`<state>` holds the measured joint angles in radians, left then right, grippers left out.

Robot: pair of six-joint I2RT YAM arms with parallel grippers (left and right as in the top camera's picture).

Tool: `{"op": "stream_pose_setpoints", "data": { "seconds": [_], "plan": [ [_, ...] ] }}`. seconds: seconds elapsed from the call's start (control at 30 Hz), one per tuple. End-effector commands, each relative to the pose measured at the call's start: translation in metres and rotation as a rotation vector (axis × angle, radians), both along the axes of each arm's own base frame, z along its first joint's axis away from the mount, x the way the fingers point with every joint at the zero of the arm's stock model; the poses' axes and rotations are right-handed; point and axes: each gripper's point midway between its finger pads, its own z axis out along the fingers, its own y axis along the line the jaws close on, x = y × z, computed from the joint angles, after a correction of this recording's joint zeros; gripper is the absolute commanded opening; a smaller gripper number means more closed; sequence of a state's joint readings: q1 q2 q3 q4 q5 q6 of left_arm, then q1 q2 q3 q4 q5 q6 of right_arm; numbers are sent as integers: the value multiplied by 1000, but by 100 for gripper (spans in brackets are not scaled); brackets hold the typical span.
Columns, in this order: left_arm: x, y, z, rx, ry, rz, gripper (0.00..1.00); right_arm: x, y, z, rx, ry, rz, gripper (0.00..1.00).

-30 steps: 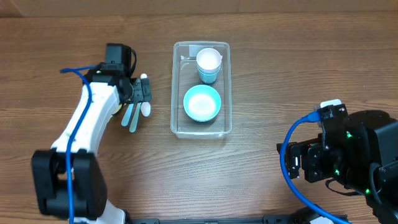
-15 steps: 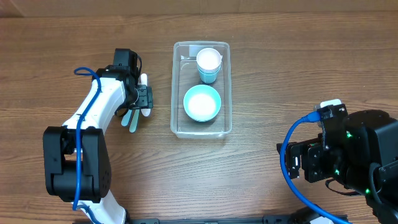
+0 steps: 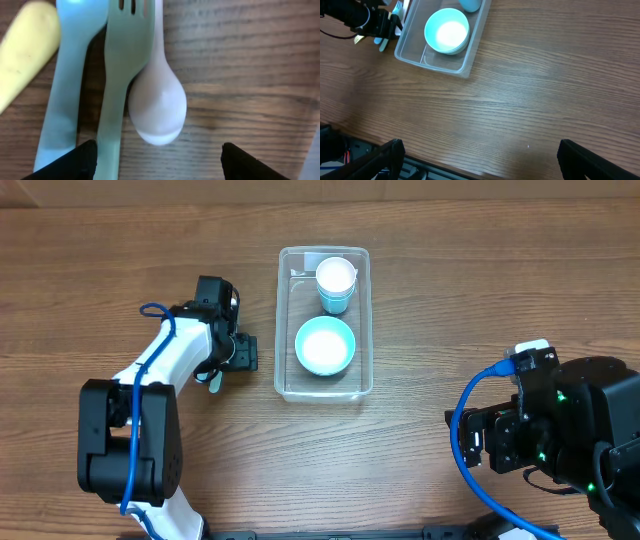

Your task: Pack container

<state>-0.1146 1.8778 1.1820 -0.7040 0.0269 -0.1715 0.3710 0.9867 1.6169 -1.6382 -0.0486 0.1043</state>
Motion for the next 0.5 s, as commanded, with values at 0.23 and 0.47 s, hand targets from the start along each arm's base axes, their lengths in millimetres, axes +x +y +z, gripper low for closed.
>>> {"op": "stream_pose_setpoints", "data": {
  "seconds": [0.23, 0.47],
  "plan": [
    [3, 0, -34, 15, 30, -26, 61, -1, 1, 5, 10, -20, 6, 100],
    [3, 0, -34, 10, 31, -7, 21, -1, 1, 5, 10, -20, 6, 100]
  ]
}}
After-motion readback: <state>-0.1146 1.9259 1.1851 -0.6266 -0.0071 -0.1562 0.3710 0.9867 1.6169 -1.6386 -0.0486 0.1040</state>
